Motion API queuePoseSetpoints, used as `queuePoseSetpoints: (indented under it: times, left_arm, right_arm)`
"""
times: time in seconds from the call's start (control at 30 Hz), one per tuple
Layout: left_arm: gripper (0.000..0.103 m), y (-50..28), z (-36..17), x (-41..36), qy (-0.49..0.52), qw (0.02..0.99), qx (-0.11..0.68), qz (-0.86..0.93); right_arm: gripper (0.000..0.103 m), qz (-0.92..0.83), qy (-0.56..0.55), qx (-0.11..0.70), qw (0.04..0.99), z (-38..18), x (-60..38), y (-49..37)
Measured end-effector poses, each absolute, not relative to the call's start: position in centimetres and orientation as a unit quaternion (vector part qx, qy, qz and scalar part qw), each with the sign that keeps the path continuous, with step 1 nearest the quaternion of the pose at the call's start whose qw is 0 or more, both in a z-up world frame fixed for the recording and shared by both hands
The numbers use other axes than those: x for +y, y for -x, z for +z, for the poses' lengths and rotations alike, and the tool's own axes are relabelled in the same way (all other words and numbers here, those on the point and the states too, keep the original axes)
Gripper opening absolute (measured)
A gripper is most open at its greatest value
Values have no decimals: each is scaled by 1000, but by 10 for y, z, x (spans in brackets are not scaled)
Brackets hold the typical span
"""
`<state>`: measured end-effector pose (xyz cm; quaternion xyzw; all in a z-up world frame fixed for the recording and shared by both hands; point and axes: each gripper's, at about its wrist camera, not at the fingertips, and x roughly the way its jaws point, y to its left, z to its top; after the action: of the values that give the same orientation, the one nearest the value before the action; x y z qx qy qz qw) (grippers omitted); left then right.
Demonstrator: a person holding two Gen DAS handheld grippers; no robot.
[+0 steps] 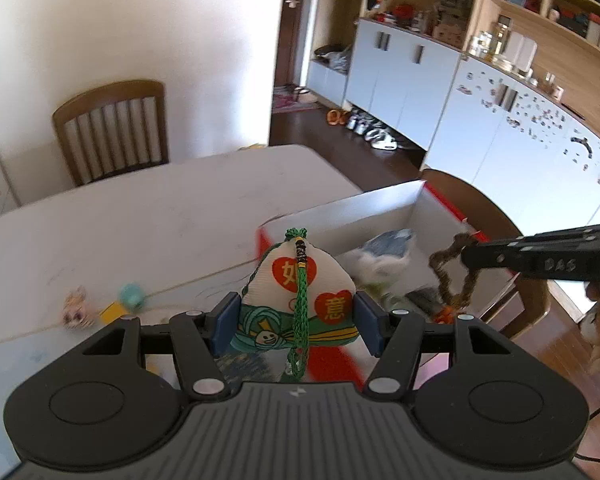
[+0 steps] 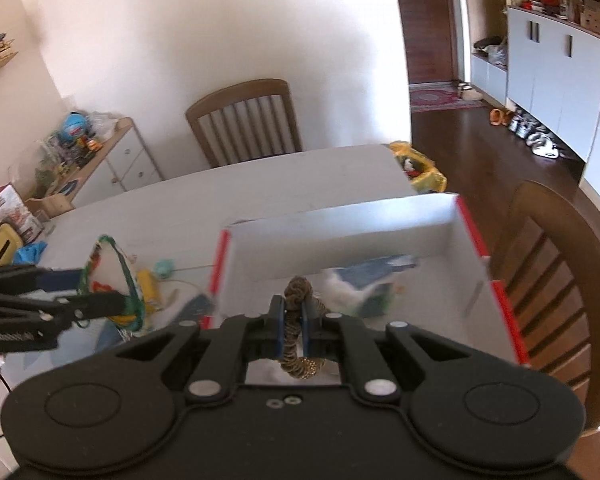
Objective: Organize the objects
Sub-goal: 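Carry the sachet and brown braided loop over the shoebox with both tools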
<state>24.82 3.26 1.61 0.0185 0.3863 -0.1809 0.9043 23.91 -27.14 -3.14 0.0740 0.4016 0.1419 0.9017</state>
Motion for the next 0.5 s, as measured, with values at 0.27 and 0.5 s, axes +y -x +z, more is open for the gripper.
queuePoseSetpoints:
  times: [0.27, 0.5]
  left_arm:
    - [61, -266, 31, -46, -42, 906, 368, -207]
    - [61, -278, 29, -92, -57, 904, 367, -213]
  right_arm:
    - [7, 133, -71, 408, 900, -46, -317, -251]
    - [7, 135, -61, 415, 898, -59, -340, -266]
